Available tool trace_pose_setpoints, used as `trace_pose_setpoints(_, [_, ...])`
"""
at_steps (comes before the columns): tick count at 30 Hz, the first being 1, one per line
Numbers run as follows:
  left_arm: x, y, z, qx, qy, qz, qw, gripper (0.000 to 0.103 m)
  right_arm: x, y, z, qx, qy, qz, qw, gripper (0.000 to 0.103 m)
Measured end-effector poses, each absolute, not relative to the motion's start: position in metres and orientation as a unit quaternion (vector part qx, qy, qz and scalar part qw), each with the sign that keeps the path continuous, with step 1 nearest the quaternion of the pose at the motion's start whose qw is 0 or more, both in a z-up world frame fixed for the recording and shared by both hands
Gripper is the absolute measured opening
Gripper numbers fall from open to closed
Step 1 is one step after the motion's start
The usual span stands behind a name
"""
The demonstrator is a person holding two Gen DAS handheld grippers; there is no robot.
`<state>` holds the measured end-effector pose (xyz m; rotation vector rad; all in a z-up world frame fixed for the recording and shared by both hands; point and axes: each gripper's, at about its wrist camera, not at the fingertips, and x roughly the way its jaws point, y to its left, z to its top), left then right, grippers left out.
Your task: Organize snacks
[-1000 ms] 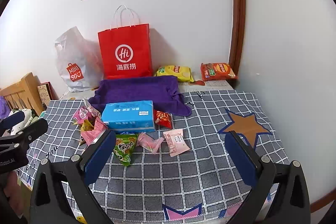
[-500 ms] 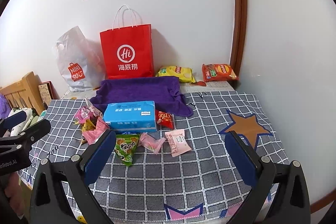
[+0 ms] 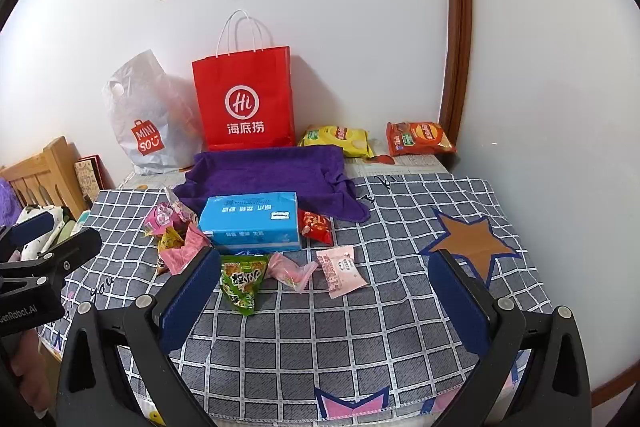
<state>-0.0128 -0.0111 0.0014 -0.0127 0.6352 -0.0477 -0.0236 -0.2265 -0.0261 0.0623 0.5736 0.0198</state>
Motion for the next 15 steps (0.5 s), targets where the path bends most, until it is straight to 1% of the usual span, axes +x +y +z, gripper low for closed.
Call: trace_pose_setpoints(15, [-0.0124,-0.0126,0.0011,-0.005,0.313,-0.022,0.95,0.103,-0.0281,-0.225,-0.0231,0.03,0.275,0.014,0.961,0.102])
